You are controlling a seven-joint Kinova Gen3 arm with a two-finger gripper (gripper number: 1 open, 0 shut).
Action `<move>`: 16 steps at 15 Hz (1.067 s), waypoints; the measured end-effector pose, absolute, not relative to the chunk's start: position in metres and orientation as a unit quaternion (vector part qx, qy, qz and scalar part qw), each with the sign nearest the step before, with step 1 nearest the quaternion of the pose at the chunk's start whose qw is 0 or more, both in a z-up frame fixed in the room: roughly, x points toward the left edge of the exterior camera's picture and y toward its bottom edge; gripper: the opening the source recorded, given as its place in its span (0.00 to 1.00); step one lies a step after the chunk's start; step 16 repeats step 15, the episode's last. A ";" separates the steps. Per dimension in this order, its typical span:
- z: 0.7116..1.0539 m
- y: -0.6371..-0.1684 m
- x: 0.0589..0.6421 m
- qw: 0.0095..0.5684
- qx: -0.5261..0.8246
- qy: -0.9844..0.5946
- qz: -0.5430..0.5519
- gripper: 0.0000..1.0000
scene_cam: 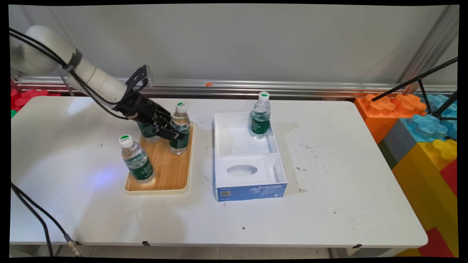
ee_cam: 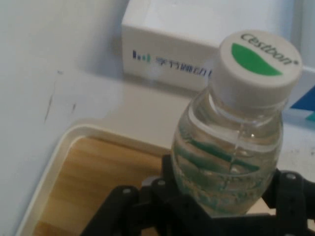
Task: Place the picked object on the tray
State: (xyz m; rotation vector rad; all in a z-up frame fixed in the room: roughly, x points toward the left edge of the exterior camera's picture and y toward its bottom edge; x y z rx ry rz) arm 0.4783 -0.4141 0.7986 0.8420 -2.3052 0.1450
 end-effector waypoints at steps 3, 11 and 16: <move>0.794 -0.412 0.479 0.334 0.323 -0.884 0.052 0.00; 0.785 -0.407 0.479 0.333 0.325 -0.884 0.045 0.00; 0.783 -0.405 0.481 0.336 0.325 -0.883 0.048 1.00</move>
